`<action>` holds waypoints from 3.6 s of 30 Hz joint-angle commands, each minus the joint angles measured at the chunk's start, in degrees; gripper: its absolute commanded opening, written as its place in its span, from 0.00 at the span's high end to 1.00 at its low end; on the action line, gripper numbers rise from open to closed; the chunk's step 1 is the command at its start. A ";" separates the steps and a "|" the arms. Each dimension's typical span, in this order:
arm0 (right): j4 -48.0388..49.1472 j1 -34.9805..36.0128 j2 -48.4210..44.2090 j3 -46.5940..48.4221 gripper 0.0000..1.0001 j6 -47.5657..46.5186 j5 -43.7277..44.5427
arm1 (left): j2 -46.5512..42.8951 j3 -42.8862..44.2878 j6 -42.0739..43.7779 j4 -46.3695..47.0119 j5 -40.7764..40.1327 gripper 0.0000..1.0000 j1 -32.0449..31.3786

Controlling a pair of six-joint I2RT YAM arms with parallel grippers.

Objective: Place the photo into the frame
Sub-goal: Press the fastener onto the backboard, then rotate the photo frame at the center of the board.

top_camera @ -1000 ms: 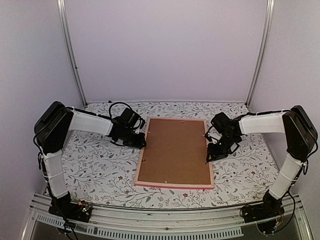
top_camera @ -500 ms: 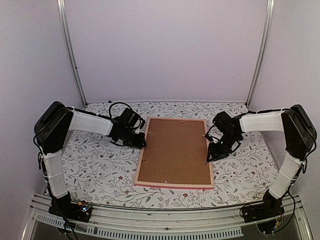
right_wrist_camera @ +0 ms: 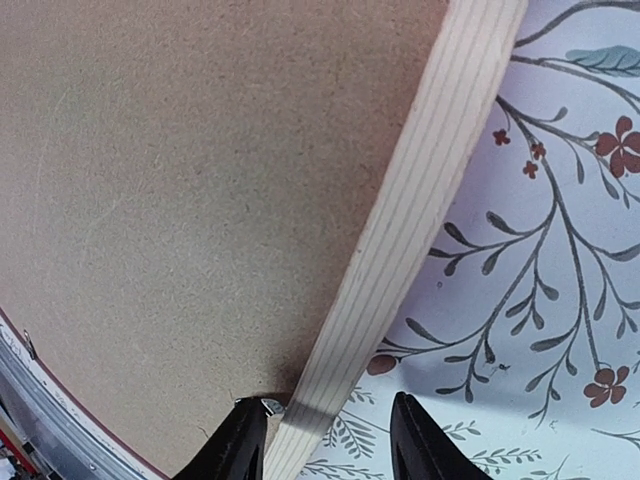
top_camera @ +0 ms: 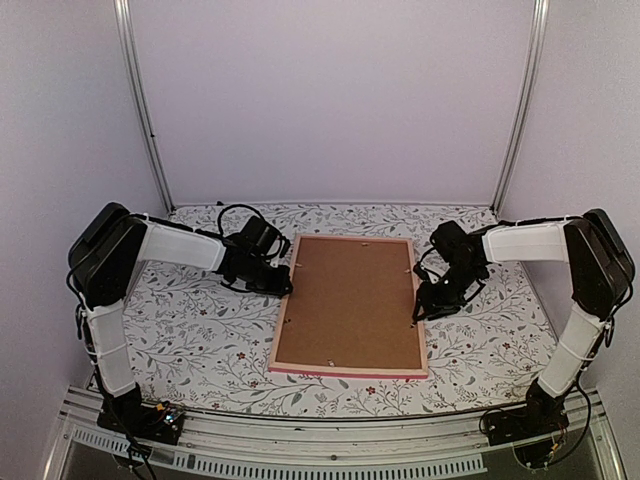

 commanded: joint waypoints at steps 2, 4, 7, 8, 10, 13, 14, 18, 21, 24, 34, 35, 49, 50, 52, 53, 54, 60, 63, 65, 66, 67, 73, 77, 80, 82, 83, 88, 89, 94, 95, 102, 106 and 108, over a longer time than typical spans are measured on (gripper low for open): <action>1.65 -0.26 -0.37 1.16 0.52 1.40 -0.70 | 0.46 -1.70 2.18 -2.25 2.33 0.80 -0.08; 1.67 -0.23 0.01 1.08 0.52 1.68 -0.28 | 0.46 -1.63 2.19 -2.27 2.30 0.80 -0.11; 1.75 -0.07 0.55 1.01 0.52 1.89 0.07 | 0.55 -1.61 2.17 -2.22 2.30 0.80 -0.07; 1.76 0.15 0.67 0.99 0.52 1.89 0.17 | 0.62 -1.61 2.18 -2.28 2.30 0.80 -0.08; 1.55 0.70 0.94 0.86 0.51 1.77 0.90 | 0.62 -1.53 2.17 -2.22 2.30 0.80 -0.07; 1.03 1.70 1.54 0.83 0.51 1.50 2.09 | 0.84 -1.45 2.16 -2.26 2.32 0.80 -0.04; 0.92 2.07 1.85 0.75 0.51 1.46 2.45 | 0.87 -1.38 2.18 -2.23 2.38 0.80 0.01; 0.79 2.55 2.65 0.34 0.51 1.70 3.84 | 0.92 -1.28 2.12 -2.29 2.48 0.80 0.01; 0.44 2.68 2.76 -0.03 0.51 1.56 4.83 | 1.04 -1.17 2.27 -2.31 2.50 0.80 0.06; -0.05 2.68 2.76 -0.54 0.53 1.30 6.11 | 0.98 -1.00 2.31 -2.40 2.58 0.80 0.15; -1.81 2.68 3.54 -0.48 0.62 0.31 6.96 | 0.88 -0.91 2.44 -2.47 2.62 0.80 0.19; -1.95 2.63 3.63 -0.52 0.63 0.24 6.97 | 0.84 -0.97 2.45 -2.48 2.57 0.80 0.19; -2.30 2.08 3.31 -0.59 0.74 -0.53 4.38 | 0.62 -1.65 2.30 -2.14 2.48 0.80 0.28; -2.16 2.06 3.23 -0.59 0.74 -0.69 4.09 | 0.61 -1.69 2.36 -2.16 2.48 0.80 0.28; -1.96 1.91 3.00 -0.51 0.74 -0.89 3.34 | 0.53 -1.78 2.32 -2.05 2.48 0.80 0.21; -1.77 1.79 2.81 -0.50 0.74 -1.00 2.93 | 0.48 -1.86 2.32 -2.03 2.40 0.80 0.26; -1.57 1.60 2.71 -0.46 0.73 -1.05 2.33 | 0.51 -1.87 2.32 -2.05 2.40 0.80 0.33; 0.52 0.38 1.44 -0.18 0.68 -0.59 -1.84 | 0.34 -2.22 2.19 -1.81 2.39 0.80 0.36; 1.41 0.14 1.74 -0.11 0.65 -0.19 -2.22 | 0.21 -2.40 2.06 -1.76 2.39 0.80 0.37; 2.06 -0.07 2.25 -0.02 0.61 0.03 -2.23 | 0.17 -2.45 2.06 -1.79 2.30 0.80 0.36; 2.40 -0.23 2.44 0.05 0.60 0.17 -2.15 | 0.09 -2.49 2.05 -1.77 2.31 0.80 0.36; 2.94 -0.41 2.63 0.08 0.59 0.41 -2.27 | 0.04 -2.49 2.10 -1.76 2.30 0.80 0.36; 5.68 -0.95 3.96 0.27 0.58 1.15 -2.85 | 0.07 -2.58 2.01 -1.76 2.21 0.80 0.35; 6.78 -1.09 5.07 0.41 0.61 1.52 -2.32 | -0.12 -2.58 1.91 -1.81 2.13 0.79 0.37; 7.23 -1.34 5.84 0.91 0.65 1.52 -1.52 | -0.47 -2.67 1.92 -2.02 1.83 0.77 0.31; 7.57 -1.45 6.88 1.52 0.68 1.30 -0.52 | -0.92 -2.74 1.90 -2.10 1.62 0.75 0.34; 7.81 -1.53 7.35 1.98 0.69 1.28 0.13 | -1.16 -2.83 1.85 -2.11 1.48 0.73 0.32; 8.34 -1.91 10.13 3.78 0.74 0.67 1.99 | -2.51 -2.78 1.79 -2.26 0.80 0.62 0.30; 8.35 -2.09 10.58 4.12 0.75 0.45 2.14 | -2.77 -2.76 1.79 -2.27 0.66 0.57 0.36; 7.87 -2.68 11.99 6.31 0.80 -1.76 3.47 | -4.54 -2.71 1.75 -2.18 0.12 0.34 0.49; 7.63 -2.68 12.26 6.96 0.80 -2.32 3.70 | -5.02 -2.79 1.72 -2.12 -0.29 0.31 0.52; 5.69 -2.77 15.17 12.55 0.83 -7.59 3.99 | -7.82 -3.54 1.90 -2.89 -2.73 0.08 0.78; 4.97 -2.85 16.29 14.46 0.77 -8.53 4.01 | -9.69 -4.71 2.65 -1.80 -1.01 0.05 0.81; 4.96 -2.81 15.53 14.41 0.64 -7.79 4.34 | -10.89 -6.02 3.15 -0.46 0.44 0.02 0.78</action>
